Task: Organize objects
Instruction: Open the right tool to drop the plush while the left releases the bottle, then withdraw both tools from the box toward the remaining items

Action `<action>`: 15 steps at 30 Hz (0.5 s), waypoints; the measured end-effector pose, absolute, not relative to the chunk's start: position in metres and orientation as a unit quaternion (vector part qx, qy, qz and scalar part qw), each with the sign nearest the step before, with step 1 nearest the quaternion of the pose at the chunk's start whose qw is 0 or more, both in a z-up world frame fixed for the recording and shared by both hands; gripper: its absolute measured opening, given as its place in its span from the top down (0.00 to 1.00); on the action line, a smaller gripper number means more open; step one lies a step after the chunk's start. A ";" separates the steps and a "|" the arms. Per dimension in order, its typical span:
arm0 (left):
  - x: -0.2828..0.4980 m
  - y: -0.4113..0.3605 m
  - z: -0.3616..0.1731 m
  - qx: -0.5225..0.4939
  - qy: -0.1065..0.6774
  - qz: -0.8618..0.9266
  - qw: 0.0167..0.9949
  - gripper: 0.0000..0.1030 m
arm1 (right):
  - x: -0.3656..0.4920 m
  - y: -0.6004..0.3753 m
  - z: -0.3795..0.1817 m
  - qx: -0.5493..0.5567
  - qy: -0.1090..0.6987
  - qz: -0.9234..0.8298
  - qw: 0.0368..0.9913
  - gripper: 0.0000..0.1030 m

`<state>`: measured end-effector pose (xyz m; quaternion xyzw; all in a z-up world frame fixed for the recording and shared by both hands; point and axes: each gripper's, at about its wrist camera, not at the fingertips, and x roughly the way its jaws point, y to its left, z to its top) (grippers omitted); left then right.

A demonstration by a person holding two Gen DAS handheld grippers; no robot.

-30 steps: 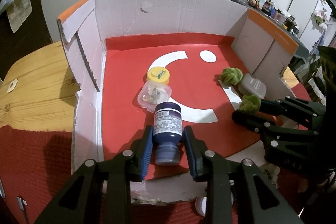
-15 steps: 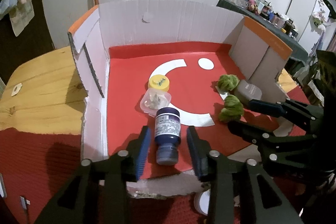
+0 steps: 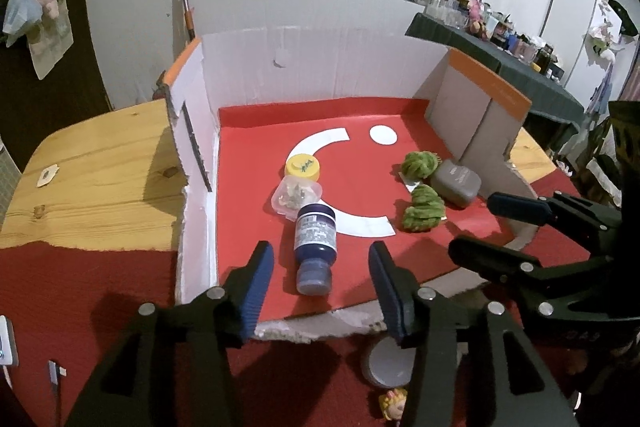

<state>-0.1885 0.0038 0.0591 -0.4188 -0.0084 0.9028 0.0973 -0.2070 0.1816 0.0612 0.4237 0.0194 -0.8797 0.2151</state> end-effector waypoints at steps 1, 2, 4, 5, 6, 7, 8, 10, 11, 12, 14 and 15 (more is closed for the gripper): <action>-0.186 0.003 0.061 -0.416 -0.009 0.904 0.097 0.46 | -0.205 0.182 0.063 0.422 0.018 -0.880 0.216 0.30; -0.183 0.003 0.062 -0.414 -0.011 0.905 0.096 0.44 | -0.202 0.183 0.064 0.420 0.017 -0.881 0.216 0.29; -0.179 0.001 0.064 -0.410 -0.012 0.907 0.094 0.41 | -0.198 0.184 0.066 0.416 0.014 -0.883 0.217 0.27; -0.177 0.001 0.064 -0.408 -0.012 0.908 0.093 0.40 | -0.196 0.184 0.068 0.414 0.013 -0.884 0.217 0.27; -0.175 0.001 0.065 -0.407 -0.012 0.909 0.092 0.39 | -0.194 0.185 0.069 0.413 0.013 -0.884 0.217 0.26; -0.173 0.001 0.065 -0.406 -0.012 0.909 0.092 0.38 | -0.192 0.185 0.069 0.412 0.012 -0.885 0.218 0.26; -0.171 0.000 0.065 -0.405 -0.012 0.910 0.091 0.36 | -0.190 0.185 0.070 0.411 0.012 -0.885 0.218 0.26; -0.166 0.000 0.066 -0.402 -0.012 0.911 0.089 0.33 | -0.185 0.185 0.071 0.408 0.011 -0.886 0.220 0.26; -0.164 0.000 0.066 -0.400 -0.012 0.912 0.089 0.32 | -0.183 0.186 0.072 0.407 0.010 -0.886 0.221 0.24; -0.162 0.000 0.067 -0.399 -0.012 0.913 0.089 0.30 | -0.181 0.186 0.073 0.406 0.009 -0.886 0.222 0.23; -0.158 0.000 0.069 -0.396 -0.011 0.914 0.089 0.27 | -0.177 0.186 0.074 0.403 0.008 -0.888 0.223 0.21; -0.155 0.001 0.070 -0.394 -0.011 0.915 0.088 0.24 | -0.174 0.186 0.074 0.401 0.008 -0.888 0.222 0.21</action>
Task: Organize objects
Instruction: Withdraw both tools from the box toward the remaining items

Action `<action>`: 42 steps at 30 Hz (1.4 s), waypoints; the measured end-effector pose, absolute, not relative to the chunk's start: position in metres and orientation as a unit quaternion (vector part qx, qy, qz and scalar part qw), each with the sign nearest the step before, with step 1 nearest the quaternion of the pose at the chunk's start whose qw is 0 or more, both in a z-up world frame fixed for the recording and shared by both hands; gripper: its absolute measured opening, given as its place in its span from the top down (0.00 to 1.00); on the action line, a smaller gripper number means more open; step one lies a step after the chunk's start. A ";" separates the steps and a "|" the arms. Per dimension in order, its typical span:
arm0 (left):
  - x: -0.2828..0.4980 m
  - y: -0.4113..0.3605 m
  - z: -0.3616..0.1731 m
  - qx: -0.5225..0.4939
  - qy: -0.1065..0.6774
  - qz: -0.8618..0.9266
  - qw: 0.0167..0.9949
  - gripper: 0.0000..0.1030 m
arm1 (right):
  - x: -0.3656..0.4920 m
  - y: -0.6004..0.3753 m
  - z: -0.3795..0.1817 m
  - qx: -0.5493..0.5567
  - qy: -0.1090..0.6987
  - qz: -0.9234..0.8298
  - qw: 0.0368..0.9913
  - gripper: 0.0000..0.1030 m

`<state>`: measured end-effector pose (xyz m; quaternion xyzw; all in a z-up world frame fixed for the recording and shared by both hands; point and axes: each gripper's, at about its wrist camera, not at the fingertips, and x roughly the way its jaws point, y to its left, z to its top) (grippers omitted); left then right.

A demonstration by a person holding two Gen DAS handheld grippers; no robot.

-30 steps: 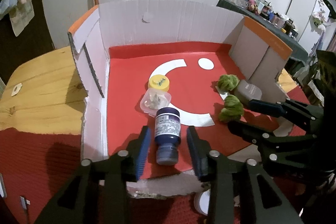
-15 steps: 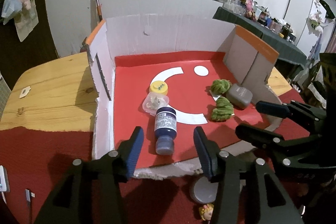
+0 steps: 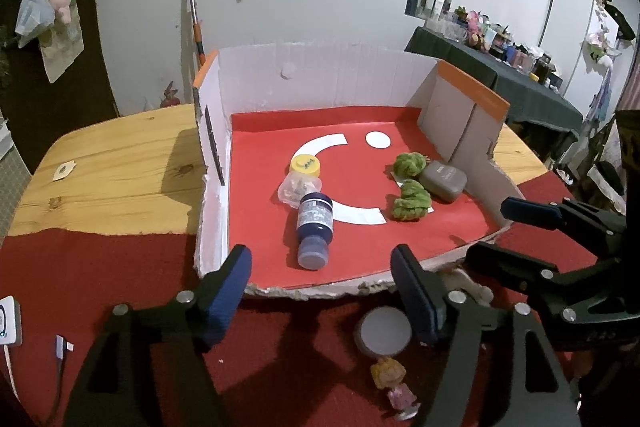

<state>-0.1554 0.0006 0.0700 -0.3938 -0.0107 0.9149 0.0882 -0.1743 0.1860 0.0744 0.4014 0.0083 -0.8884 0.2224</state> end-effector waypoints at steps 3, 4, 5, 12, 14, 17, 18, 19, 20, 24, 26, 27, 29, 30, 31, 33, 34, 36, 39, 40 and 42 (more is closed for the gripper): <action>-0.148 0.000 0.073 -0.385 -0.011 0.919 0.085 0.19 | -0.168 0.187 0.076 0.398 0.009 -0.890 0.222 0.21; -0.146 -0.001 0.074 -0.383 -0.012 0.920 0.085 0.19 | -0.165 0.187 0.077 0.396 0.009 -0.891 0.221 0.21; -0.144 -0.001 0.075 -0.382 -0.012 0.920 0.086 0.18 | -0.163 0.188 0.078 0.394 0.009 -0.892 0.221 0.20; -0.131 -0.003 0.075 -0.379 -0.014 0.922 0.084 0.09 | -0.149 0.193 0.080 0.386 0.003 -0.897 0.215 0.13; -0.127 -0.003 0.075 -0.377 -0.014 0.922 0.082 0.05 | -0.146 0.194 0.079 0.386 0.001 -0.897 0.214 0.13; -0.122 -0.004 0.076 -0.374 -0.016 0.924 0.082 0.03 | -0.142 0.194 0.079 0.386 0.003 -0.898 0.211 0.13; -0.121 -0.004 0.077 -0.374 -0.017 0.924 0.082 0.03 | -0.140 0.194 0.079 0.385 0.004 -0.899 0.210 0.13; -0.119 -0.004 0.077 -0.373 -0.017 0.924 0.083 0.03 | -0.138 0.194 0.079 0.384 0.006 -0.900 0.209 0.13; -0.118 -0.004 0.077 -0.373 -0.017 0.924 0.083 0.02 | -0.137 0.194 0.080 0.383 0.005 -0.900 0.209 0.13; -0.114 -0.006 0.076 -0.373 -0.018 0.924 0.080 0.00 | -0.132 0.195 0.081 0.380 0.004 -0.901 0.207 0.13; -0.113 -0.006 0.075 -0.374 -0.019 0.924 0.081 0.00 | -0.131 0.195 0.080 0.380 0.003 -0.902 0.206 0.13; -0.112 -0.006 0.074 -0.375 -0.020 0.923 0.081 0.00 | -0.130 0.195 0.080 0.380 0.003 -0.902 0.205 0.13; -0.110 -0.006 0.073 -0.376 -0.019 0.923 0.082 0.00 | -0.129 0.196 0.079 0.381 0.002 -0.902 0.204 0.13; -0.110 -0.006 0.073 -0.376 -0.019 0.923 0.082 0.00 | -0.128 0.196 0.079 0.382 0.002 -0.901 0.204 0.13; -0.109 -0.006 0.072 -0.377 -0.019 0.923 0.083 0.00 | -0.128 0.196 0.078 0.382 0.001 -0.901 0.204 0.13; -0.108 -0.006 0.071 -0.377 -0.019 0.922 0.084 0.00 | -0.128 0.197 0.077 0.384 0.001 -0.901 0.203 0.13; -0.107 -0.006 0.071 -0.378 -0.019 0.922 0.084 0.00 | -0.127 0.197 0.077 0.384 0.001 -0.901 0.203 0.13; -0.106 -0.006 0.071 -0.378 -0.019 0.922 0.084 0.00 | -0.127 0.198 0.077 0.385 0.000 -0.900 0.203 0.13; -0.105 -0.005 0.070 -0.381 -0.020 0.921 0.085 0.00 | -0.127 0.200 0.075 0.386 -0.002 -0.900 0.202 0.13; -0.105 -0.005 0.070 -0.381 -0.020 0.920 0.086 0.00 | -0.128 0.200 0.075 0.387 -0.003 -0.900 0.202 0.13; -0.104 -0.004 0.068 -0.383 -0.019 0.919 0.086 0.00 | -0.129 0.200 0.074 0.389 -0.004 -0.899 0.202 0.13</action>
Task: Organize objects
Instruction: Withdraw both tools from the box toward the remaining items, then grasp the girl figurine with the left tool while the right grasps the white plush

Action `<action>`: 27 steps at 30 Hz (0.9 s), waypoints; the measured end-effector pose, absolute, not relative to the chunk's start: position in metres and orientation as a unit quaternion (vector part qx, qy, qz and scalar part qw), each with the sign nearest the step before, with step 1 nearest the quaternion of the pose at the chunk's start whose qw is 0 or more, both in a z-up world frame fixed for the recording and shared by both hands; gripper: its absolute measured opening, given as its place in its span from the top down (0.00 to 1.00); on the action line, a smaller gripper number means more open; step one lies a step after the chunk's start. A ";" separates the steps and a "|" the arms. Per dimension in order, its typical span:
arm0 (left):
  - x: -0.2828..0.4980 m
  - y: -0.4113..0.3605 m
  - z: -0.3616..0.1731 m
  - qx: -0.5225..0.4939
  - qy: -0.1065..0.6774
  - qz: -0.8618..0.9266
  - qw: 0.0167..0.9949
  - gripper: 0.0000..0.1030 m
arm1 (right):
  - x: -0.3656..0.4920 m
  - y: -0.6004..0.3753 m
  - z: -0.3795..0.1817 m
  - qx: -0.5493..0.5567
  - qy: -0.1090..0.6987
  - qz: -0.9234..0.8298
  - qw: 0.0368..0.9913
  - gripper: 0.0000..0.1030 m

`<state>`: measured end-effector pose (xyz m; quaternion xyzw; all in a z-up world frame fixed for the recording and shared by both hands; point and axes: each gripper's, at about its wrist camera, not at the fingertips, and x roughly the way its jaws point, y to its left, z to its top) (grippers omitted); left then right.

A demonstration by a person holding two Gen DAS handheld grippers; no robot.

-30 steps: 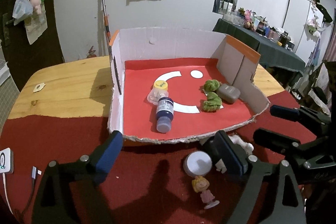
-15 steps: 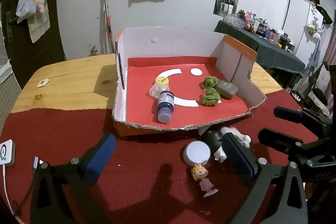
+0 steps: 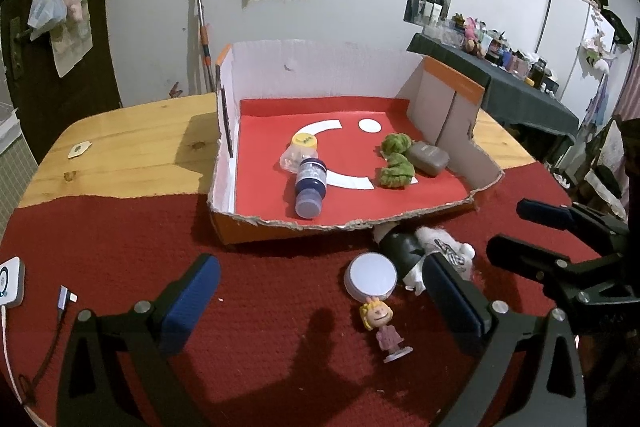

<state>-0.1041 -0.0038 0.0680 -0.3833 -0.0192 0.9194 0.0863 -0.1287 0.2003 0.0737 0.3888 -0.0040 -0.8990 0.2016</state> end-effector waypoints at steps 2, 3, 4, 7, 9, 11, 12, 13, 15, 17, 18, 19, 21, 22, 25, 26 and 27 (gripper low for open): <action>-0.103 -0.003 0.066 -0.386 -0.019 0.918 0.088 0.00 | -0.129 0.201 0.072 0.391 -0.005 -0.898 0.201 0.13; -0.103 -0.002 0.065 -0.388 -0.018 0.917 0.088 0.00 | -0.129 0.202 0.071 0.391 -0.006 -0.898 0.201 0.13; -0.103 -0.002 0.064 -0.389 -0.018 0.917 0.088 0.00 | -0.129 0.202 0.070 0.393 -0.006 -0.897 0.201 0.13; -0.101 -0.001 0.060 -0.392 -0.020 0.915 0.090 0.00 | -0.130 0.203 0.066 0.397 -0.007 -0.896 0.200 0.13; -0.099 -0.001 0.056 -0.396 -0.023 0.913 0.092 0.00 | -0.130 0.203 0.063 0.400 -0.008 -0.895 0.199 0.13; -0.098 0.000 0.054 -0.399 -0.024 0.912 0.094 0.00 | -0.131 0.203 0.060 0.403 -0.007 -0.894 0.198 0.13; -0.097 0.000 0.052 -0.401 -0.025 0.911 0.095 0.00 | -0.131 0.203 0.059 0.404 -0.006 -0.893 0.197 0.13; -0.096 0.001 0.051 -0.403 -0.025 0.910 0.097 0.00 | -0.131 0.202 0.058 0.405 -0.004 -0.893 0.196 0.13; -0.095 0.002 0.048 -0.406 -0.025 0.908 0.100 0.00 | -0.131 0.201 0.056 0.406 0.002 -0.893 0.196 0.13; -0.093 0.003 0.045 -0.408 -0.025 0.907 0.103 0.00 | -0.131 0.199 0.054 0.407 0.005 -0.892 0.195 0.13; -0.092 0.004 0.044 -0.409 -0.025 0.906 0.106 0.01 | -0.131 0.199 0.053 0.408 0.006 -0.892 0.195 0.13; -0.091 0.005 0.044 -0.411 -0.024 0.905 0.108 0.01 | -0.131 0.198 0.052 0.408 0.007 -0.892 0.196 0.13; -0.089 0.006 0.041 -0.413 -0.024 0.903 0.112 0.03 | -0.132 0.198 0.050 0.411 0.008 -0.890 0.196 0.13; -0.088 0.007 0.040 -0.414 -0.024 0.903 0.114 0.03 | -0.133 0.197 0.048 0.413 0.008 -0.889 0.196 0.13; -0.087 0.009 0.037 -0.418 -0.022 0.900 0.119 0.05 | -0.134 0.196 0.043 0.418 0.007 -0.887 0.197 0.13; -0.087 0.010 0.036 -0.419 -0.022 0.899 0.121 0.07 | -0.135 0.196 0.043 0.419 0.007 -0.886 0.198 0.13; -0.087 0.011 0.035 -0.421 -0.021 0.898 0.122 0.09 | -0.136 0.196 0.041 0.420 0.007 -0.886 0.198 0.14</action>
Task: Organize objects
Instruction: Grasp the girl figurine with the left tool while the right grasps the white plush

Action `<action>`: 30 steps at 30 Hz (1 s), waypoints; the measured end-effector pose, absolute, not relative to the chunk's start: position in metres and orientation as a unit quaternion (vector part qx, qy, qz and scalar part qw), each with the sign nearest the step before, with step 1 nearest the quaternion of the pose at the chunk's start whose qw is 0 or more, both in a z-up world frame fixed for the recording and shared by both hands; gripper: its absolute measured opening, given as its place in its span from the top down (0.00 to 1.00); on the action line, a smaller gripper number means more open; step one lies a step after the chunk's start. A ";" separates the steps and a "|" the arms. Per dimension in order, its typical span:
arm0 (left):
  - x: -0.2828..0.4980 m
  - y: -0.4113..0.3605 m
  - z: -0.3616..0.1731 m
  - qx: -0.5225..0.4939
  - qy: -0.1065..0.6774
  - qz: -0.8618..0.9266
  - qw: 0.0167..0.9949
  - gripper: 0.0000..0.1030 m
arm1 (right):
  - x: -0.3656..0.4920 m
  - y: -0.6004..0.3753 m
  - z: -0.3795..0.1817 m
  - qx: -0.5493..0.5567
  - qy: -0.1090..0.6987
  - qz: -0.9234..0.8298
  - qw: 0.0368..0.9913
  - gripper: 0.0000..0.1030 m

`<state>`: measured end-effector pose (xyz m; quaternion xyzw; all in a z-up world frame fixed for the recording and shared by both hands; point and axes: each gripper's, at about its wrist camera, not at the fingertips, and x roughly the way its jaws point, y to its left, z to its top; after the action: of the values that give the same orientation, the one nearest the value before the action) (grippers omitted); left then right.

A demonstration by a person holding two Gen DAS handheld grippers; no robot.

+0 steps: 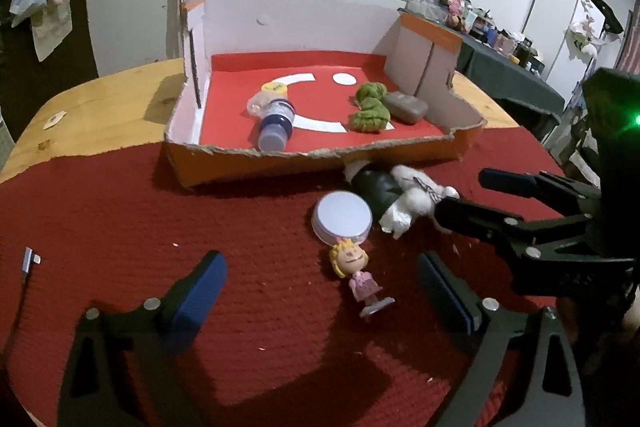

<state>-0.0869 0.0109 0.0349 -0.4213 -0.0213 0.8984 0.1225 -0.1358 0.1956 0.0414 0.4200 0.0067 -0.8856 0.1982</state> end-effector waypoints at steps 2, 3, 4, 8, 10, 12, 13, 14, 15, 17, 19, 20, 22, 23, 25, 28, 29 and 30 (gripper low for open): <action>-0.087 0.013 0.033 -0.425 -0.021 0.896 0.126 0.12 | -0.138 0.195 0.039 0.422 0.006 -0.884 0.199 0.15; -0.087 0.013 0.032 -0.426 -0.021 0.895 0.128 0.13 | -0.139 0.194 0.038 0.424 0.006 -0.883 0.200 0.15; -0.088 0.014 0.031 -0.427 -0.021 0.894 0.130 0.14 | -0.140 0.194 0.037 0.425 0.006 -0.883 0.200 0.16; -0.089 0.019 0.026 -0.433 -0.018 0.891 0.137 0.21 | -0.145 0.193 0.033 0.431 0.003 -0.879 0.203 0.19; -0.089 0.021 0.024 -0.436 -0.017 0.889 0.140 0.23 | -0.147 0.193 0.031 0.433 0.001 -0.878 0.204 0.20; -0.090 0.023 0.023 -0.438 -0.017 0.887 0.143 0.27 | -0.150 0.193 0.029 0.436 -0.002 -0.876 0.207 0.21; -0.090 0.023 0.022 -0.439 -0.017 0.886 0.145 0.28 | -0.151 0.192 0.028 0.437 -0.003 -0.875 0.209 0.21; -0.091 0.024 0.022 -0.440 -0.016 0.886 0.147 0.29 | -0.151 0.192 0.028 0.438 -0.004 -0.874 0.210 0.21; -0.091 0.025 0.021 -0.441 -0.016 0.885 0.148 0.31 | -0.152 0.192 0.027 0.439 -0.005 -0.873 0.212 0.21; -0.092 0.027 0.020 -0.443 -0.016 0.883 0.151 0.34 | -0.155 0.190 0.027 0.440 -0.005 -0.872 0.214 0.21; -0.092 0.028 0.020 -0.443 -0.016 0.883 0.153 0.37 | -0.157 0.188 0.026 0.441 -0.004 -0.871 0.217 0.21; -0.092 0.028 0.020 -0.443 -0.016 0.883 0.154 0.39 | -0.157 0.187 0.025 0.442 -0.004 -0.870 0.218 0.21; -0.093 0.028 0.019 -0.444 -0.017 0.882 0.158 0.44 | -0.159 0.185 0.025 0.443 -0.003 -0.869 0.221 0.22; -0.093 0.028 0.019 -0.444 -0.017 0.882 0.159 0.47 | -0.159 0.184 0.024 0.444 -0.003 -0.868 0.223 0.24; -0.093 0.029 0.019 -0.444 -0.017 0.881 0.163 0.51 | -0.160 0.183 0.024 0.444 -0.004 -0.866 0.229 0.28; -0.091 0.029 0.019 -0.445 -0.017 0.879 0.169 0.63 | -0.158 0.182 0.025 0.446 -0.010 -0.861 0.245 0.43; -0.090 0.029 0.019 -0.446 -0.018 0.878 0.172 0.65 | -0.158 0.182 0.025 0.446 -0.010 -0.861 0.245 0.44; -0.089 0.029 0.019 -0.445 -0.018 0.878 0.173 0.66 | -0.157 0.181 0.025 0.446 -0.010 -0.861 0.245 0.45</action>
<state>-0.0893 0.0289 0.0190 -0.4454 -0.0180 0.8782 0.1733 -0.1568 0.1815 0.0249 0.4459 -0.0099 -0.8608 0.2452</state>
